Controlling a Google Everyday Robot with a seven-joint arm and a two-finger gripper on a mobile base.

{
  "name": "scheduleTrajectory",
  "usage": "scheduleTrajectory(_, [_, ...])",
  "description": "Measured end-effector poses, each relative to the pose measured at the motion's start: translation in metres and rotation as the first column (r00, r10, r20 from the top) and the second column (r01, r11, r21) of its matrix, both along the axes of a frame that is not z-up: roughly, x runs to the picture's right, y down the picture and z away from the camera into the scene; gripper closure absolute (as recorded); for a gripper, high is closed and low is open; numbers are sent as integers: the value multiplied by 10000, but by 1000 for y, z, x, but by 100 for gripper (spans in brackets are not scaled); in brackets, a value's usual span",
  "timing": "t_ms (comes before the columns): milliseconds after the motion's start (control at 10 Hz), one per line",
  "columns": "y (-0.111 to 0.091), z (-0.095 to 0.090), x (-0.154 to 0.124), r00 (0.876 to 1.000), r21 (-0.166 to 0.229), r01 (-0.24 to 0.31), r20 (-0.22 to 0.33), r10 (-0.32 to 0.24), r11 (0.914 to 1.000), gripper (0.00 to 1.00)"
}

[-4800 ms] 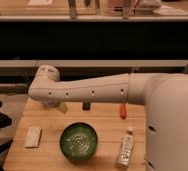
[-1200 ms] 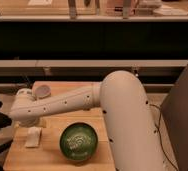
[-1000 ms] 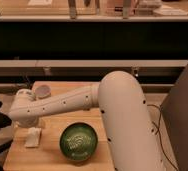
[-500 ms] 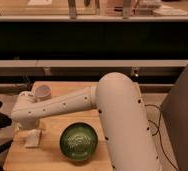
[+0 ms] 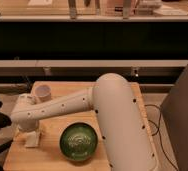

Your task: Place the white sponge in the ceramic bowl

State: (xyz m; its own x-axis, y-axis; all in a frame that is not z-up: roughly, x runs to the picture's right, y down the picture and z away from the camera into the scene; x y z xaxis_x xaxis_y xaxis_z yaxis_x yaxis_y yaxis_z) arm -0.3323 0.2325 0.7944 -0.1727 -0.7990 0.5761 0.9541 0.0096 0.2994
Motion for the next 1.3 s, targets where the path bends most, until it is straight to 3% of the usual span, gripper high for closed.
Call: scheduleTrajectory(1300, [4, 15, -2, 9990, -324, 441, 77, -439, 9985, 20])
